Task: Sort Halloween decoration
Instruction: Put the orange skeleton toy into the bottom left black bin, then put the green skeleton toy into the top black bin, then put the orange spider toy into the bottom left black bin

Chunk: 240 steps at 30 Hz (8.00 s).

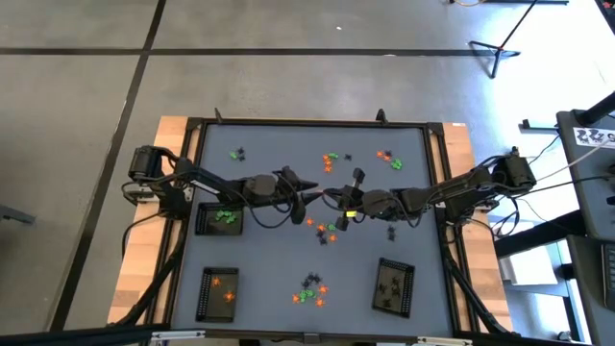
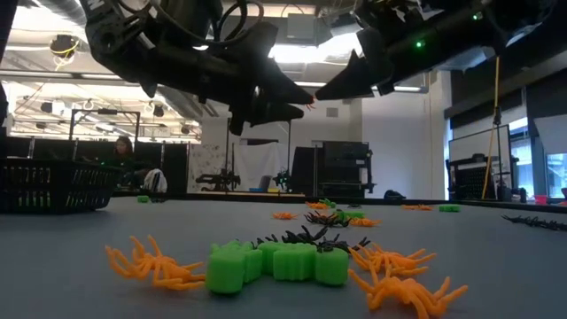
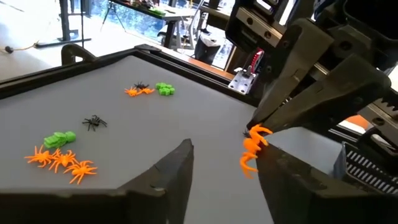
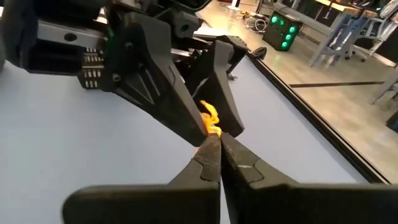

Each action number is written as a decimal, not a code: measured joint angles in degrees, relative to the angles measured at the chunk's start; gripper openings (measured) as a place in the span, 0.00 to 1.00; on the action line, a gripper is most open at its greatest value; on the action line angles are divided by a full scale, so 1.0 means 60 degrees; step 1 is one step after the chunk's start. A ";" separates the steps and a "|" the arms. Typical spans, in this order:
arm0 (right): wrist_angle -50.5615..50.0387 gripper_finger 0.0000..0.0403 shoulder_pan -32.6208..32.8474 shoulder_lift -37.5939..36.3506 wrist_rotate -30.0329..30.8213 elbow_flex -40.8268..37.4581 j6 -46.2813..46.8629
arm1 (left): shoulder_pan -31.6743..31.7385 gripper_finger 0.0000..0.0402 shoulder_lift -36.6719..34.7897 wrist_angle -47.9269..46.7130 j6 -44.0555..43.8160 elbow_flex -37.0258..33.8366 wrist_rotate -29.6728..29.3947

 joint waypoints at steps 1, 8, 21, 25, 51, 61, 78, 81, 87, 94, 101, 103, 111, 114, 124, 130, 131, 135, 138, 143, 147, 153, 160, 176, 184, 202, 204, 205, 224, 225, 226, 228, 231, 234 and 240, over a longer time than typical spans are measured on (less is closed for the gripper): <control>0.0034 0.00 0.0000 0.0001 -0.0003 0.0000 -0.0001 | 0.0000 0.36 -0.0001 0.0000 0.0057 0.0000 0.0000; 0.0154 0.00 0.0000 0.0001 -0.0004 0.0000 -0.0004 | -0.0097 0.11 -0.0001 0.0010 0.0610 -0.0004 0.0009; 0.0073 0.00 0.0004 -0.0003 -0.0037 0.0000 -0.0029 | -0.0279 0.00 -0.0019 -0.0010 0.1300 -0.0007 0.0248; -0.0127 0.06 0.0004 0.0001 -0.0044 0.0004 -0.0066 | -0.0306 0.00 -0.0273 -0.0602 0.1522 -0.0007 0.0241; 0.0053 0.44 0.0004 -0.0003 0.0597 0.0004 -0.0543 | -0.6344 0.00 -0.6327 -1.2330 -0.5152 -0.0007 0.0729; 0.0224 0.44 0.0004 -0.0007 0.0590 0.0004 -0.0567 | -0.8649 0.00 -0.4749 -1.2444 -0.9810 -0.0007 0.1342; 0.0107 0.44 0.0004 -0.0007 0.0034 0.0004 -0.0581 | -0.8688 0.27 -0.4267 -1.2284 -0.9585 -0.0007 0.1309; -0.0046 0.44 0.0004 -0.0007 -0.1501 0.0004 -0.0594 | -0.8521 0.27 -0.4596 -1.2002 -0.8225 -0.0007 0.0110; -0.0739 0.44 0.0044 -0.0007 -0.4750 0.0004 -0.0134 | -0.8315 0.27 -0.5197 -1.0694 -0.4073 -0.0022 -0.3644; -0.2075 0.44 0.0460 0.0319 -0.4013 0.0007 0.0419 | -0.7330 0.27 -0.5259 -0.7183 -0.0331 -0.0908 -0.3712; -0.3338 0.44 0.0139 0.0673 -0.3603 0.0000 0.1728 | -0.5523 0.27 -0.5251 -0.1822 0.1522 -0.3057 -0.0870; -0.3380 0.44 0.0007 0.0825 -0.3631 0.0000 0.1967 | -0.5065 0.27 -0.5251 -0.0804 0.1884 -0.3468 -0.0659; -0.3243 0.44 -0.0121 0.1607 -0.3967 0.0000 0.2091 | -0.4119 0.27 -0.5255 0.0519 0.3237 -0.3657 -0.0500; -0.3001 0.44 -0.0120 0.1861 -0.4103 0.0001 0.2101 | -0.3932 0.27 -0.5255 0.0470 0.3266 -0.3657 -0.0499; -0.2808 0.38 -0.0120 0.2414 -0.3942 0.0033 0.2229 | -0.3610 0.27 -0.5248 0.0333 0.3259 -0.3657 -0.0575; -0.2784 0.14 -0.0117 0.2416 -0.3804 0.0036 0.2201 | -0.3614 0.27 -0.5247 0.0130 0.3207 -0.3657 -0.0834; -0.2776 0.10 -0.0117 0.2416 -0.3801 0.0036 0.2200 | -0.3614 0.27 -0.5244 0.0080 0.3195 -0.3657 -0.0834; -0.2901 0.03 -0.0117 0.2421 -0.3793 0.0152 0.2193 | -0.3614 0.27 -0.5244 -0.0115 0.2918 -0.3657 -0.0877; -0.3059 0.06 -0.0120 0.2462 -0.3734 0.0410 0.2184 | -0.3614 0.27 -0.5244 -0.0422 0.2712 -0.3657 -0.1112; -0.2924 0.02 -0.0127 0.2478 -0.3650 0.1140 0.1930 | -0.3614 0.27 -0.5095 -0.1073 0.3084 -0.3657 -0.1604; -0.2918 0.03 -0.0127 0.2474 -0.4170 0.1722 0.1755 | -0.3614 0.27 -0.4639 -0.1064 0.4416 -0.3657 -0.1661; -0.2703 0.06 -0.0127 0.2485 -0.5331 0.2540 0.1716 | -0.3617 0.27 -0.3752 -0.0762 0.5991 -0.3656 -0.1661; -0.1639 0.06 -0.0180 0.2489 -0.6279 0.2769 0.1906 | -0.3713 0.27 -0.2578 -0.0546 0.7379 -0.2800 -0.1650; -0.1702 0.06 -0.0306 0.2489 -0.6523 0.2772 0.2477 | -0.3734 0.27 -0.0702 -0.0634 0.8684 -0.1195 -0.2241; -0.1802 0.06 -0.0302 0.2489 -0.6576 0.2772 0.2477 | -0.3884 0.15 -0.0701 -0.0525 0.8754 -0.1191 -0.2390; -0.2159 0.17 -0.0296 0.2450 -0.6572 0.2769 0.1971 | -0.4882 0.06 -0.2459 -0.4227 0.7327 -0.1183 -0.4916; -0.2223 0.22 -0.0299 0.2445 -0.6493 0.2772 0.1971 | -0.5092 0.06 -0.3193 -0.5713 0.6340 -0.1188 -0.5089; -0.2293 0.24 -0.0300 0.2445 -0.6350 0.2772 0.1971 | -0.5171 0.06 -0.3544 -0.6428 0.5754 -0.1188 -0.5078; -0.3013 0.30 -0.0306 0.2490 -0.4862 0.2772 0.1939 | -0.5825 0.15 -0.8212 -1.7160 -0.5312 -0.1191 -0.1309; -0.3016 0.30 -0.0302 0.2492 -0.4804 0.2772 0.1939 | -0.5825 0.18 -0.8209 -1.7132 -0.5331 -0.1191 -0.1187; -0.3019 0.30 -0.0303 0.2492 -0.4795 0.2772 0.1942 | -0.5829 0.21 -0.8213 -1.7065 -0.5338 -0.1191 -0.1144; -0.3023 0.30 -0.0306 0.2492 -0.4798 0.2772 0.1941 | -0.5829 0.26 -0.8199 -1.6939 -0.5338 -0.1191 -0.1145; -0.3218 0.30 -0.0302 0.2492 -0.4802 0.2772 0.1938 | -0.5829 0.31 -0.8198 -1.6748 -0.5337 -0.1191 -0.1308; -0.3826 0.30 -0.0304 0.2492 -0.4833 0.2772 0.1938 | -0.5866 0.33 -0.8196 -1.6425 -0.5202 -0.1191 -0.1687; -0.5728 0.30 -0.0101 0.2492 -0.5358 0.2772 0.1939 | -0.6376 0.32 -0.8195 -1.4404 -0.3236 -0.1194 -0.3573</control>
